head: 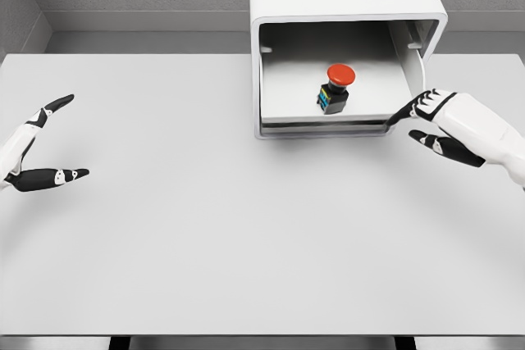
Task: Slide open multi-storey tabletop storage cabinets and put open load switch and slide close multi-storey tabletop storage cabinets
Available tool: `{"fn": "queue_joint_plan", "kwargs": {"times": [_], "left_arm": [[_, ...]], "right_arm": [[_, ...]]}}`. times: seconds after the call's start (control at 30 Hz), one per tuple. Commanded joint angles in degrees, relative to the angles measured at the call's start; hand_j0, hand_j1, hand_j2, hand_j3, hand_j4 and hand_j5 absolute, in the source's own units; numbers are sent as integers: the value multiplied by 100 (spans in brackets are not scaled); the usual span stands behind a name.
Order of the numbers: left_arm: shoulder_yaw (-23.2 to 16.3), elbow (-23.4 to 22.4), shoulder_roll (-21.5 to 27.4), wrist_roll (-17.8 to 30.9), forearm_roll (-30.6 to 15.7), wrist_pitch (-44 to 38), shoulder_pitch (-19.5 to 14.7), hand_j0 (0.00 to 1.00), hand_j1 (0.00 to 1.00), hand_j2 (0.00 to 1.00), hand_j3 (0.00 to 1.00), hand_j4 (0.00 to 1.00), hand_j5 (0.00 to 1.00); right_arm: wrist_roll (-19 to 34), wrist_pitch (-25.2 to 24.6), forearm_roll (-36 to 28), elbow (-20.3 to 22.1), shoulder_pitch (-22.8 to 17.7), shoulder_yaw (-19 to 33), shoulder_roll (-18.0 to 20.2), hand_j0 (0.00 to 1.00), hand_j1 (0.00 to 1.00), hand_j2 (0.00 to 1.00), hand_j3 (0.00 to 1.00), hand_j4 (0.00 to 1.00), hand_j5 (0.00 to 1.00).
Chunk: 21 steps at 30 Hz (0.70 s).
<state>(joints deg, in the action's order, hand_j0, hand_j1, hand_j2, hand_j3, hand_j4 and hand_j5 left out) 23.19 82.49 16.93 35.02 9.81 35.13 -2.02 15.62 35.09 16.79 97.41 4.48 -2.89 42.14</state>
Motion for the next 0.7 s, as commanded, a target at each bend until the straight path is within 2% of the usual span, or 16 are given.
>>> {"fn": "queue_joint_plan", "kwargs": {"times": [0.0,0.13,0.43,0.53,0.67], "left_arm": [[1,4,3,-2,-49,-13,0,100,100,100,100,100,100],[1,4,3,-2,-49,-13,9,100,100,100,100,100,100],[1,12,3,-2,-49,-13,9,100,100,100,100,100,100],[1,4,3,-2,-49,-13,9,100,100,100,100,100,100],[1,4,3,-2,-40,-13,18,100,100,100,100,100,100]], "right_arm": [[-6,-9,-61,33,0,17,14,60,60,60,60,60,60],[-15,-9,-105,33,-9,43,40,60,60,60,60,60,60],[-15,-9,-325,41,-79,536,49,59,59,59,59,59,59],[-15,-9,-369,33,-132,615,75,53,53,53,53,53,53],[-15,-9,-395,41,-465,799,189,48,48,48,48,48,48]]}}
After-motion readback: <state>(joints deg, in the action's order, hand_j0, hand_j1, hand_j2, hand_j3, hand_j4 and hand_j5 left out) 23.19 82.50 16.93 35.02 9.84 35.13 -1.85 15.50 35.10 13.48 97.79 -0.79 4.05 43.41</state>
